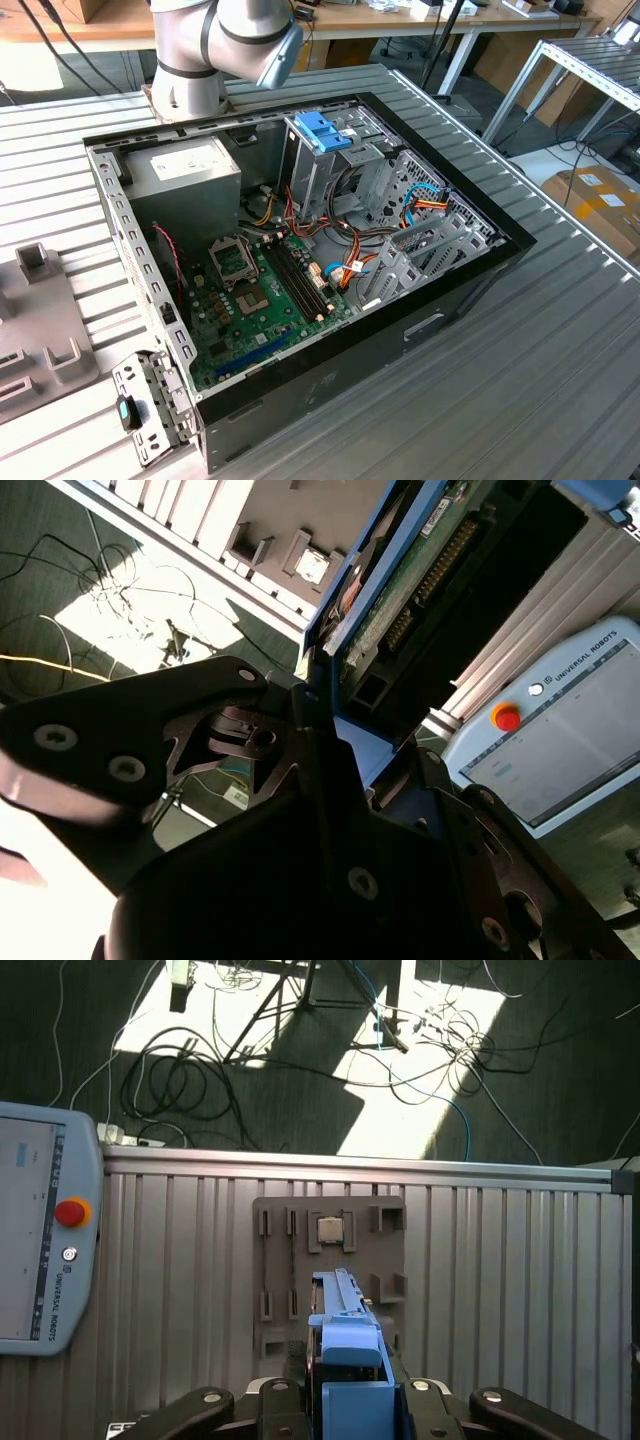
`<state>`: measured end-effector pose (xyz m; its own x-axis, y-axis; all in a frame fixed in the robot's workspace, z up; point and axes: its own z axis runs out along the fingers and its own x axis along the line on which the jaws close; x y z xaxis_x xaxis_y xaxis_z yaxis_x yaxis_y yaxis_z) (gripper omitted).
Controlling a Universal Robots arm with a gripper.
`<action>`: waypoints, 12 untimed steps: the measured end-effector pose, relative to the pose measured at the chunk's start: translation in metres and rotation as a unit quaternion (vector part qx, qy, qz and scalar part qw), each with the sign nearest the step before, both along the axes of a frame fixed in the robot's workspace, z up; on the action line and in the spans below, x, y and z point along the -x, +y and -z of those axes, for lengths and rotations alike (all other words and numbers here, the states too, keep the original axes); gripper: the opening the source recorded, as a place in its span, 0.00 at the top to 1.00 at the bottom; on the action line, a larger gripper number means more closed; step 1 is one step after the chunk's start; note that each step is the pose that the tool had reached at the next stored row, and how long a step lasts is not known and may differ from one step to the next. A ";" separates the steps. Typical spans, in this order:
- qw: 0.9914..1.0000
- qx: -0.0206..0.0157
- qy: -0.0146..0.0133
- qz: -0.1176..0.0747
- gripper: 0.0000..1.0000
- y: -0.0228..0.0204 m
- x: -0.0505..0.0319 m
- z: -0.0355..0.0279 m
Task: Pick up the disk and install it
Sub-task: 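Pick up the disk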
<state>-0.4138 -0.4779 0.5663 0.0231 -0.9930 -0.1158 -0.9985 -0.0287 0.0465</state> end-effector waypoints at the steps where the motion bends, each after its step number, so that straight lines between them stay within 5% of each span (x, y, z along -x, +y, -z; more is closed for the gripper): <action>1: 1.000 0.000 0.000 0.000 0.63 0.0000 -0.0007 0.0000; 12: 1.000 0.000 0.000 0.000 0.63 0.0000 -0.0123 0.0004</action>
<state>-0.4015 -0.4779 0.5659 0.0231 -0.9930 -0.1155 -0.9985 -0.0286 0.0466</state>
